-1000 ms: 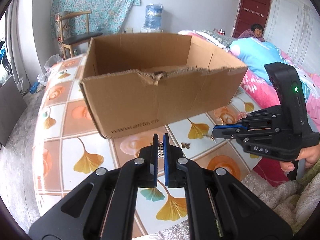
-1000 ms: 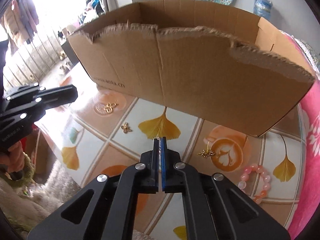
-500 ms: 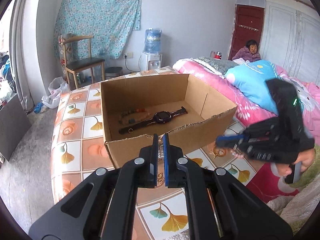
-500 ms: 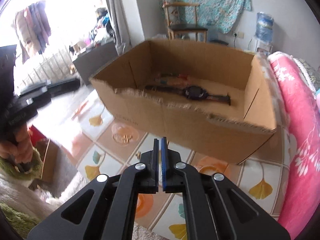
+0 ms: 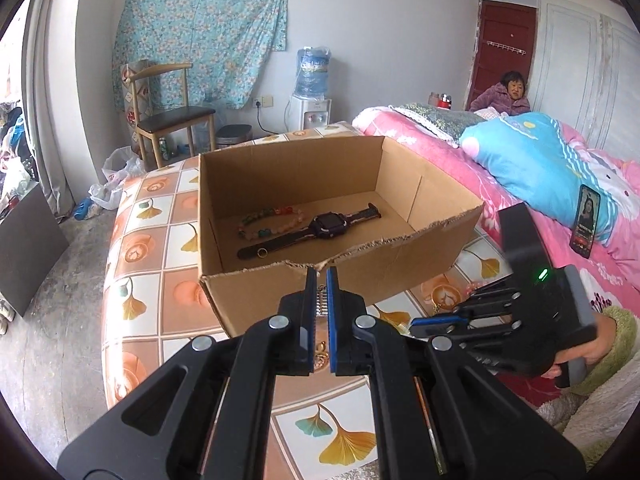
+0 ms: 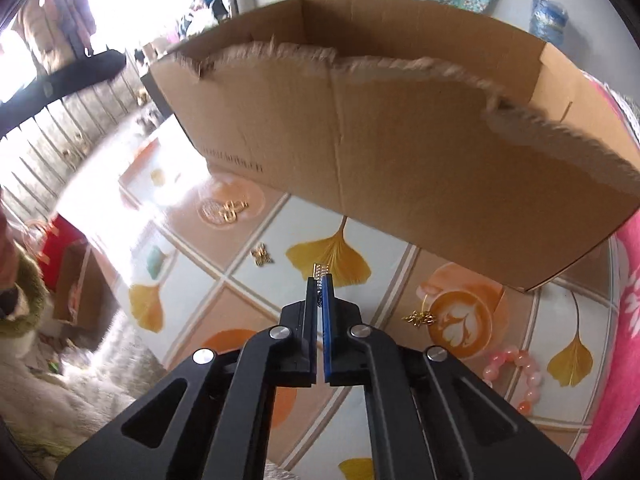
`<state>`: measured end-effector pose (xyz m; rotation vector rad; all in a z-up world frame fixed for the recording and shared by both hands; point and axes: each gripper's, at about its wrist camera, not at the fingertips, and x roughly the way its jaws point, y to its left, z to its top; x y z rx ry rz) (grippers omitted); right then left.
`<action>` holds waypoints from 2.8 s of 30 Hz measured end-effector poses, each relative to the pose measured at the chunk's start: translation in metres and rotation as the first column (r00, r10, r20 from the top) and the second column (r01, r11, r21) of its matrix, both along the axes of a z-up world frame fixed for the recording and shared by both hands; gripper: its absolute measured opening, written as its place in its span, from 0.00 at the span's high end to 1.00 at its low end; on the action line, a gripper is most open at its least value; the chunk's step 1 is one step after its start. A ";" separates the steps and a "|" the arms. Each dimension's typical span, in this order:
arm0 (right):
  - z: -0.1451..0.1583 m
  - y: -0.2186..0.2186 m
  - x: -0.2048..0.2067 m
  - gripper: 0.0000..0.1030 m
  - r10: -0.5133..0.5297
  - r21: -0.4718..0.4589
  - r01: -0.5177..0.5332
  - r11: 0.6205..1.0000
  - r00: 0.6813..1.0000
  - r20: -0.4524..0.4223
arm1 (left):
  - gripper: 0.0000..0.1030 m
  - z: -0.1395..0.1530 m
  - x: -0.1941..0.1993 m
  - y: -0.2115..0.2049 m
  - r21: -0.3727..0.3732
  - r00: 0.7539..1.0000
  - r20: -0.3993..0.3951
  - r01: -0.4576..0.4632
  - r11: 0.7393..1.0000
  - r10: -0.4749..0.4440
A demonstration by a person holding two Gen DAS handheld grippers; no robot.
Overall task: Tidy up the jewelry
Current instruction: 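Carry both held gold charms over the box with both grippers, then open the left gripper over the box while the right gripper opens to drop its charm, then withdraw both open grippers from the box back toward the remaining charms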
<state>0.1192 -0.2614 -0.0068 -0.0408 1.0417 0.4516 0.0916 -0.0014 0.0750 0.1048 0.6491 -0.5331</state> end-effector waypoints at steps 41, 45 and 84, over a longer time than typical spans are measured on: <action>0.095 -0.059 0.082 0.64 -0.223 0.341 0.172 0.924 0.968 0.115 | 0.40 -0.003 0.101 -0.003 -0.207 0.980 -0.198 -0.042 0.978 0.000; 0.122 -0.060 0.042 0.37 -0.174 0.377 0.080 0.923 0.959 0.223 | 0.18 0.019 0.071 0.018 -0.217 0.990 -0.139 -0.065 0.974 0.035; -0.031 0.014 -0.022 0.06 -0.130 -0.016 0.130 0.991 0.990 -0.046 | 0.08 -0.122 0.008 0.009 0.205 0.951 -0.221 -0.170 0.964 0.215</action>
